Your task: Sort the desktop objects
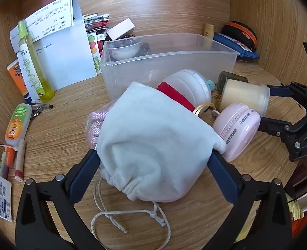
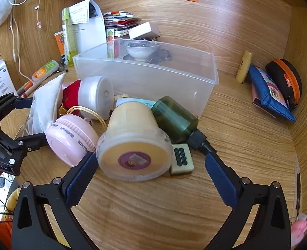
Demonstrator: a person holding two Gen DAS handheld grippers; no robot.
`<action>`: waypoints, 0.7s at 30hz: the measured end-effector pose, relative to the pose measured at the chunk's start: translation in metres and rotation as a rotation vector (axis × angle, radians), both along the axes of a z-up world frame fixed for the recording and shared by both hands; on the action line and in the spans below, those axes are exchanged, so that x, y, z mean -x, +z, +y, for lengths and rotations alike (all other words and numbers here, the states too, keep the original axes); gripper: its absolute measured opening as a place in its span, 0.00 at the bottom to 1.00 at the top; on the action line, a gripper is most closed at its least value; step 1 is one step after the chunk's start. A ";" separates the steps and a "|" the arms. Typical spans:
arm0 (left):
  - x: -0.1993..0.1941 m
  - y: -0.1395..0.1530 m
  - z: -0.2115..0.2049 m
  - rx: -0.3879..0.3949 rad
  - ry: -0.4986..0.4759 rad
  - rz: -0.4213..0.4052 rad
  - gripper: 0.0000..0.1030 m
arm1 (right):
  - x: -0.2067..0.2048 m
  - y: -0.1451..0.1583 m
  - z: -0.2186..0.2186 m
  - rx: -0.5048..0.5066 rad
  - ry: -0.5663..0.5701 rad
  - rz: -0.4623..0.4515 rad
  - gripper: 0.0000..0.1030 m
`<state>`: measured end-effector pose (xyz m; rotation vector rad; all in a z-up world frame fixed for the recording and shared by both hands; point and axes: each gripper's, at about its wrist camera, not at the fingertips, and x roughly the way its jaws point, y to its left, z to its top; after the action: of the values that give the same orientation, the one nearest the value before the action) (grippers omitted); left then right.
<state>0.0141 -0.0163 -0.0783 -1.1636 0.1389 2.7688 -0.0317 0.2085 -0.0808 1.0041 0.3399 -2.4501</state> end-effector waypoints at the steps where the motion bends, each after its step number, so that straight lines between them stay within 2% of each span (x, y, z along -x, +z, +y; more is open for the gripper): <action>1: 0.001 0.000 -0.001 -0.006 0.000 -0.005 1.00 | 0.002 0.000 0.000 0.003 -0.003 -0.012 0.99; 5: 0.012 -0.002 -0.005 -0.045 0.005 -0.040 1.00 | 0.007 0.000 0.000 -0.006 -0.009 -0.033 0.98; 7: 0.015 -0.004 -0.007 -0.060 0.007 -0.050 1.00 | 0.008 -0.003 -0.003 -0.020 -0.004 -0.048 0.89; 8: 0.017 -0.006 -0.009 -0.071 0.011 -0.055 1.00 | 0.008 -0.005 -0.005 -0.024 0.006 -0.059 0.80; 9: 0.018 -0.007 -0.010 -0.084 0.013 -0.059 1.00 | 0.009 -0.007 -0.008 -0.031 0.019 -0.075 0.77; 12: 0.014 -0.009 -0.010 -0.098 0.014 -0.029 1.00 | 0.004 -0.008 -0.012 -0.049 0.032 -0.043 0.65; 18: 0.008 -0.006 -0.010 -0.097 0.006 0.024 0.84 | 0.002 -0.010 -0.008 -0.026 0.029 -0.035 0.65; 21: 0.006 -0.005 -0.013 -0.106 0.012 0.035 0.80 | 0.002 -0.007 -0.005 0.007 0.026 -0.027 0.65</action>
<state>0.0081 -0.0297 -0.0833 -1.0945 -0.0109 2.7698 -0.0341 0.2040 -0.0879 1.0232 0.3330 -2.4106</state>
